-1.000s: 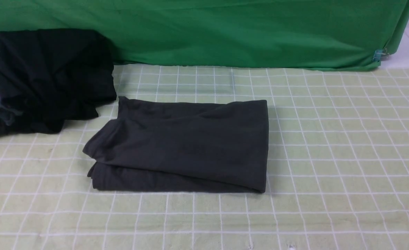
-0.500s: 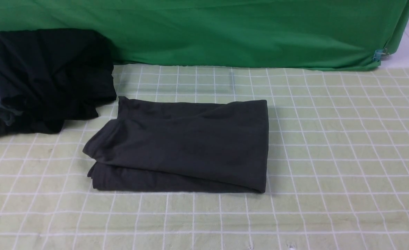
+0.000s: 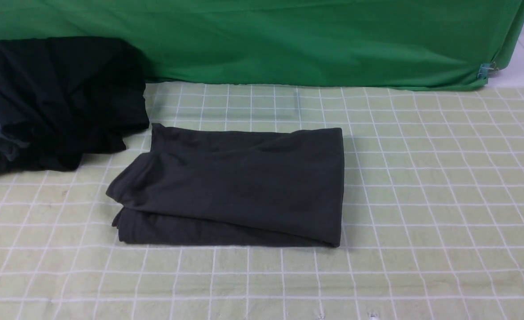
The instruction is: Fold a long-sleeved shirt over a green coffee tablecloth.
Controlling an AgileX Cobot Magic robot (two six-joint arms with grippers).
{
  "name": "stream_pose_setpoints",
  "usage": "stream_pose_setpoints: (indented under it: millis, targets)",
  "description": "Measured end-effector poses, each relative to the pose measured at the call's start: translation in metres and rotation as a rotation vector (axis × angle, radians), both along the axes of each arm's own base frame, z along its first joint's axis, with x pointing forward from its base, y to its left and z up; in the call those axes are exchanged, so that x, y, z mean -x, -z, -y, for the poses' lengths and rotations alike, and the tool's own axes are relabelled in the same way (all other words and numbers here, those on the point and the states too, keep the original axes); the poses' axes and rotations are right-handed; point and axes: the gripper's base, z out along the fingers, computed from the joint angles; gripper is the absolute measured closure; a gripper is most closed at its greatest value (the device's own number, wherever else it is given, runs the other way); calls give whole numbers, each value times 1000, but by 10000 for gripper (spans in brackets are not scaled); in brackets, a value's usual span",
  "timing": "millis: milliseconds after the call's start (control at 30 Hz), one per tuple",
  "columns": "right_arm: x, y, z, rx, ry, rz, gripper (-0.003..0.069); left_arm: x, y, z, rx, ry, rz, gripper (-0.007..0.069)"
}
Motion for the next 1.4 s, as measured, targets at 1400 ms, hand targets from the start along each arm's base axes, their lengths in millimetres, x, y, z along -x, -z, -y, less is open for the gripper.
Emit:
stream_pose_setpoints:
  millis: [1400]
  targets:
    - [-10, 166, 32, 143, 572, -624, 418, 0, 1, 0, -22, -1, -8, 622]
